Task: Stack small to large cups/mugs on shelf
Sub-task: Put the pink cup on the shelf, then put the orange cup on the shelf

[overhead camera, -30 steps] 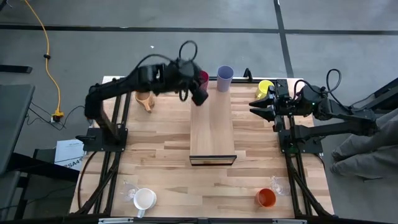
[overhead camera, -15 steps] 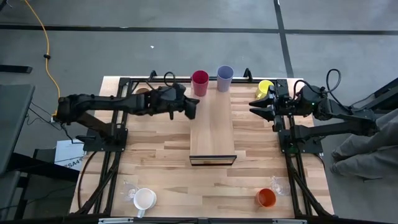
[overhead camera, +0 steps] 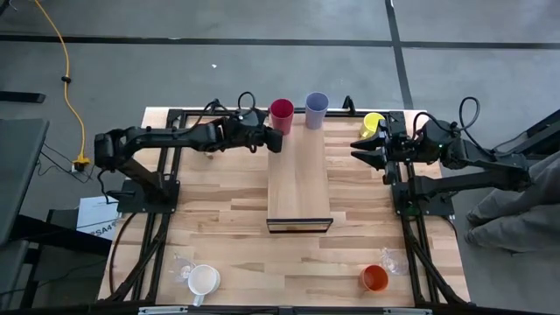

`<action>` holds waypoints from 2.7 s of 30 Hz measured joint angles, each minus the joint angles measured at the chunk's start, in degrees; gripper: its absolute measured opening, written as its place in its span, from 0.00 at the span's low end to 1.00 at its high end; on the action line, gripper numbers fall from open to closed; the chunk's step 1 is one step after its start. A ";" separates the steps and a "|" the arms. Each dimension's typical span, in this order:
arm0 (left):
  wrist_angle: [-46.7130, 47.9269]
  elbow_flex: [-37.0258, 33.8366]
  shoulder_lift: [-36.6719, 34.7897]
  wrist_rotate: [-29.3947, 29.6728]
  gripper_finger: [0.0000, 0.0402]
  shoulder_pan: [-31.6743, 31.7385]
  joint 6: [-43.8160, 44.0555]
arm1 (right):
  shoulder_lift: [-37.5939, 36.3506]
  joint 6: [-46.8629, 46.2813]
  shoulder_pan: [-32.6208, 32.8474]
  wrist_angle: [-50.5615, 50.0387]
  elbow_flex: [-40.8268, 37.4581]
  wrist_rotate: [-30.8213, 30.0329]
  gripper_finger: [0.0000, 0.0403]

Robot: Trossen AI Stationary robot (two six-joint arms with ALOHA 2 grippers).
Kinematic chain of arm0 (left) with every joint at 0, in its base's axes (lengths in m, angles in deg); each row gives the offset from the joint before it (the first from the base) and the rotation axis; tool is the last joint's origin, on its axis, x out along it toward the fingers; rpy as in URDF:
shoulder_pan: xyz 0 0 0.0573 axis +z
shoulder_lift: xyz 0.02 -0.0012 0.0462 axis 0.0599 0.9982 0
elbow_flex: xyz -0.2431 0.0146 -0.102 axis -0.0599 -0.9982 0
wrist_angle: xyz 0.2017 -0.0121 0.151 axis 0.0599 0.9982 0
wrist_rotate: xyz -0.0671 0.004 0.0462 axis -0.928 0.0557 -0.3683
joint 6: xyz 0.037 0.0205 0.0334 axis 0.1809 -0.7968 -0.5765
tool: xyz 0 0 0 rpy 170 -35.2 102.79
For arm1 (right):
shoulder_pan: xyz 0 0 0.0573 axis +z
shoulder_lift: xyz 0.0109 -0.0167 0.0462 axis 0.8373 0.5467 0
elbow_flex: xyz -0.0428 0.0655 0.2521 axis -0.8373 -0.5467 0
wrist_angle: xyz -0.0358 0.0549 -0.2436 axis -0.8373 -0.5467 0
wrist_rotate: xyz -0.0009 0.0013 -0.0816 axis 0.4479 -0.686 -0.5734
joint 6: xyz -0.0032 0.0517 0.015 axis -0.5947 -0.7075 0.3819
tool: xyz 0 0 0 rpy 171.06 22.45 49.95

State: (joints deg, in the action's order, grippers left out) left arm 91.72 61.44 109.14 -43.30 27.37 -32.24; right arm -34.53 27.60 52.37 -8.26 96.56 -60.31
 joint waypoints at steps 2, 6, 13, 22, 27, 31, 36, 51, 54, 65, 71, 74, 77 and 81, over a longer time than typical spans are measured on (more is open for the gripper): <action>-0.06 0.00 0.02 0.20 0.00 0.16 -0.02 | 0.00 0.00 0.00 0.03 0.00 0.00 0.31; -0.14 0.00 0.00 4.10 0.00 0.19 -0.69 | 0.00 -0.02 0.00 0.06 0.00 0.00 0.31; -0.32 0.00 0.02 6.84 0.00 0.19 -1.92 | 0.00 -0.02 0.00 0.07 0.00 -0.02 0.31; -2.08 0.04 0.00 10.58 0.00 0.19 -4.78 | 0.00 -0.02 0.00 0.08 0.00 -0.03 0.31; 4.52 0.92 -2.91 7.54 0.00 0.08 -7.11 | 0.00 -0.02 0.00 0.08 0.00 -0.02 0.31; 12.70 3.01 -9.11 3.03 0.00 -0.96 -12.91 | 0.00 0.12 0.00 0.09 0.00 -0.02 0.31; 13.13 3.45 -21.45 1.06 0.00 -6.18 -19.57 | -0.02 0.73 0.00 0.09 0.00 -0.06 0.31; 14.08 3.43 -39.46 18.35 0.00 -29.60 -34.10 | 0.01 3.30 0.00 0.07 0.00 -0.11 0.31; 17.35 3.43 -39.88 18.38 0.01 -29.38 -34.32 | 0.04 3.15 0.00 0.07 0.00 -0.09 0.31; 10.67 -10.45 -42.97 3.87 0.30 -17.73 -28.71 | 0.04 3.07 0.00 0.05 0.00 -0.05 0.31; 9.08 -14.01 -46.59 -1.13 0.36 -13.02 -22.93 | 0.04 3.15 0.00 -1.63 0.00 -0.02 0.31; 9.29 -14.01 -48.19 -1.33 0.36 -13.17 -23.50 | 0.04 2.81 0.00 -4.08 0.00 0.01 0.31; 9.79 -14.01 -49.19 -1.34 0.36 -13.13 -28.23 | 0.04 1.78 0.01 -6.45 -0.01 0.04 0.31; 9.84 -14.01 -49.46 -0.71 0.36 -13.13 -30.09 | 0.04 1.66 0.02 -7.40 -0.02 0.04 0.31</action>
State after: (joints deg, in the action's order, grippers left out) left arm 101.56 47.43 59.68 -44.01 14.24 -62.33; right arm -34.48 29.26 52.39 -15.66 96.54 -60.26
